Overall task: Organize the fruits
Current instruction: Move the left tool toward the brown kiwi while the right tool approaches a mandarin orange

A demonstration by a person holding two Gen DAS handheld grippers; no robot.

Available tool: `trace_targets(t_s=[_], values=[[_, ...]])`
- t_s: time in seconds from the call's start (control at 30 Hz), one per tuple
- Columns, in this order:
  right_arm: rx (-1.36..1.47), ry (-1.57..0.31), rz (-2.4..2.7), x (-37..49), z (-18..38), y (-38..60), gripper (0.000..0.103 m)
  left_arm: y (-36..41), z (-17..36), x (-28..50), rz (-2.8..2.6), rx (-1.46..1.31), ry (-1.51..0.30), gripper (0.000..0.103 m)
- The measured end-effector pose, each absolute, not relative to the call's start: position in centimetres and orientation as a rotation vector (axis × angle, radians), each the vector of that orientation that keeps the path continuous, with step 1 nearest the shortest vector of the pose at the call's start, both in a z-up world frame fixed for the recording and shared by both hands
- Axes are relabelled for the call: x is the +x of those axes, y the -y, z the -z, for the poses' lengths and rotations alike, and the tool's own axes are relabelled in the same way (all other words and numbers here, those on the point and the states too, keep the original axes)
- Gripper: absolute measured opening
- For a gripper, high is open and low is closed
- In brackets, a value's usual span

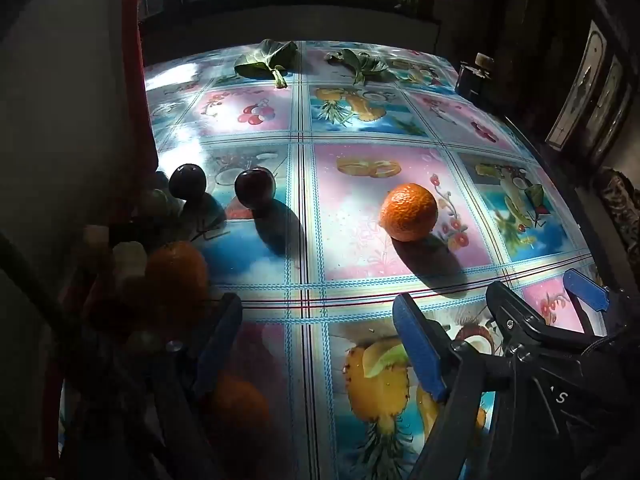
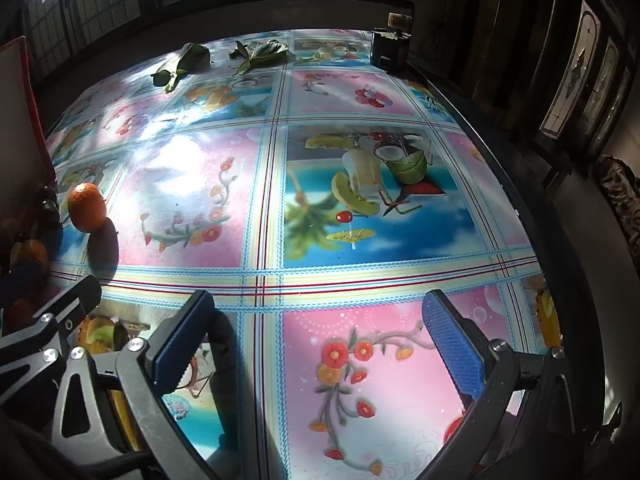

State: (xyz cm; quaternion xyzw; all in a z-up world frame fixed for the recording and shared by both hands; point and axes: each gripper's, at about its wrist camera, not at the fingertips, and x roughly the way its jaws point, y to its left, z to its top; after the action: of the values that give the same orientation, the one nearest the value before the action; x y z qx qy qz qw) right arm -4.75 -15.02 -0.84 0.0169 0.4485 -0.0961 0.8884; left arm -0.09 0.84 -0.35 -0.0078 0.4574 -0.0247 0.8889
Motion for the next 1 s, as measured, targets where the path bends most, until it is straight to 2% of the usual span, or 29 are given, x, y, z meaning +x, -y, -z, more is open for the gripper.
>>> trace_targets(t_s=[1.0], values=[[0.042,-0.931,0.196,-4.7,0.9,15.2,0.103,-6.2,-0.7,-1.6,0.049,-0.3,-0.954,0.078]])
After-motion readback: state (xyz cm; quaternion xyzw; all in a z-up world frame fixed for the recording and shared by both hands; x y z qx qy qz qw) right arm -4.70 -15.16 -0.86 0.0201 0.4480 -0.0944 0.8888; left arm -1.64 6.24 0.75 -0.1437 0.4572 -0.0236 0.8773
